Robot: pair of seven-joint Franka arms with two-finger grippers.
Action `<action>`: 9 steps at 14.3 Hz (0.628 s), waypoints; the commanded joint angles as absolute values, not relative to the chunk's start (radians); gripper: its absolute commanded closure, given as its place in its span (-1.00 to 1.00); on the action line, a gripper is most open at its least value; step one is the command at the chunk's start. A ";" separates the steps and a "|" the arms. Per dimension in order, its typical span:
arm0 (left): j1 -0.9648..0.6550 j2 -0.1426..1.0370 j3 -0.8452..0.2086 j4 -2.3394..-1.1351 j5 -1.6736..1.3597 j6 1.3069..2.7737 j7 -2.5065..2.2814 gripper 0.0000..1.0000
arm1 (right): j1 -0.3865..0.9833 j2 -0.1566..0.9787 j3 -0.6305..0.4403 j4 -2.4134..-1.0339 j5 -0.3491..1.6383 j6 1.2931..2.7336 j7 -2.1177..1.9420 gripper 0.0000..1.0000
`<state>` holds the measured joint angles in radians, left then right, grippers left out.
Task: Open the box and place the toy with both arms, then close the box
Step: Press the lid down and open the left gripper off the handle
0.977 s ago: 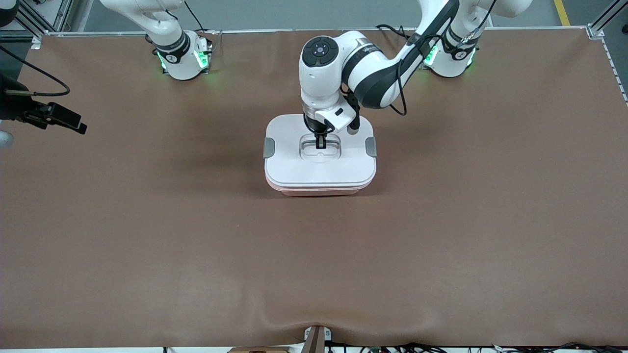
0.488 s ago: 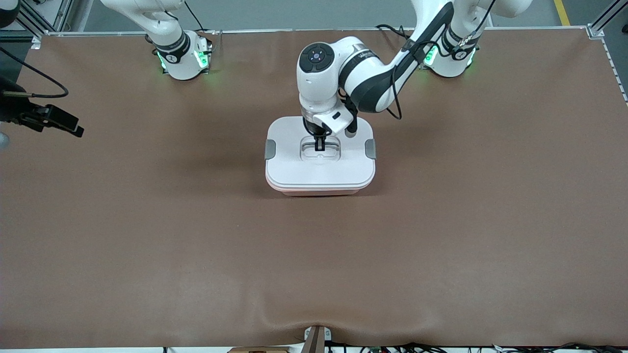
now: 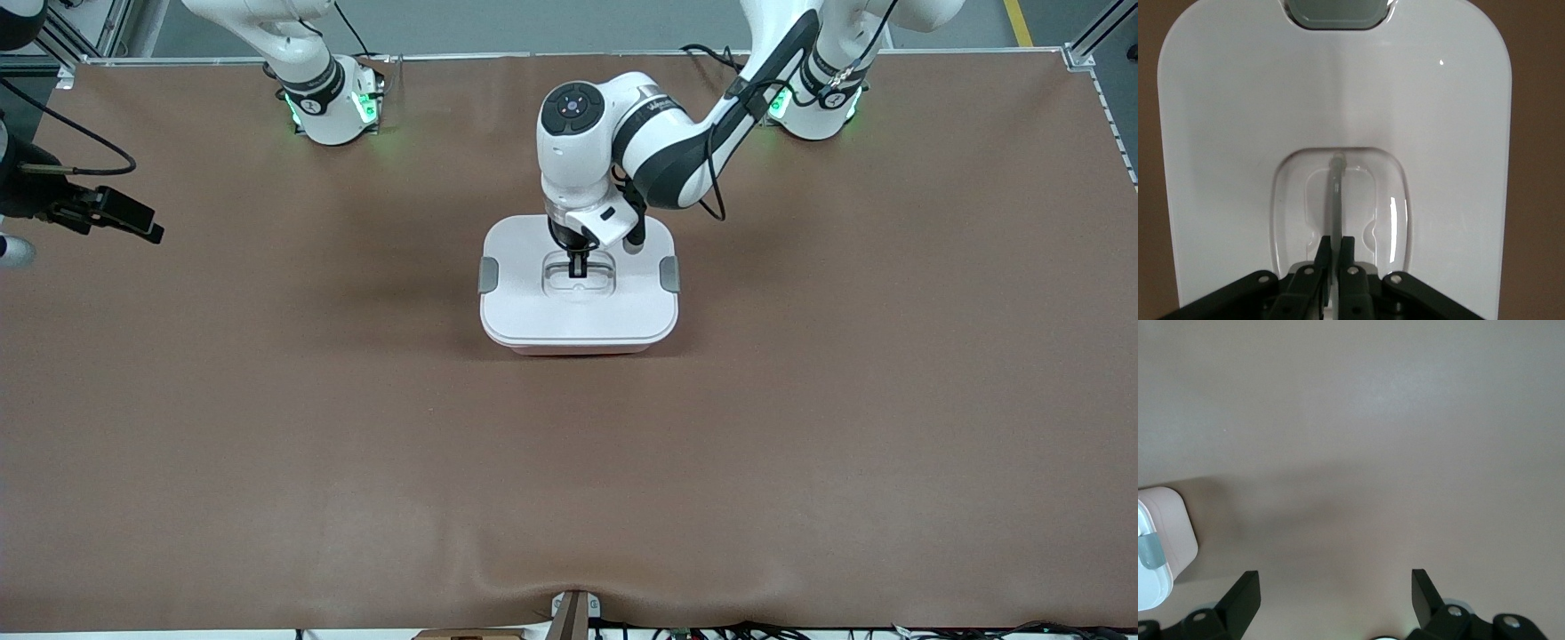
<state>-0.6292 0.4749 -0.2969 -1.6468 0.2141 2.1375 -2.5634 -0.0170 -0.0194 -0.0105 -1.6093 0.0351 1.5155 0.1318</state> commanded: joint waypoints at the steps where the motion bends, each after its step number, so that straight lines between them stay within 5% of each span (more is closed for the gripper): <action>1: -0.634 0.500 -0.296 -1.632 0.250 2.166 -2.614 1.00 | -0.020 -0.067 -0.014 -1.672 0.051 1.555 0.147 -1.00; 8: -0.621 0.508 -0.295 -1.631 0.255 2.166 -2.611 1.00 | -0.005 -0.067 -0.002 -1.638 0.048 1.568 0.143 -1.00; 9: -0.617 0.505 -0.295 -1.629 0.255 2.164 -2.603 0.71 | -0.002 -0.060 -0.002 -1.611 0.046 1.563 0.146 -1.00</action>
<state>-0.6271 0.4806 -0.2965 -1.6455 0.2251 2.1481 -2.5934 -0.0118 -0.0437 -0.0038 -1.6361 0.0359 1.5678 0.1319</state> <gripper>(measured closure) 0.930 0.000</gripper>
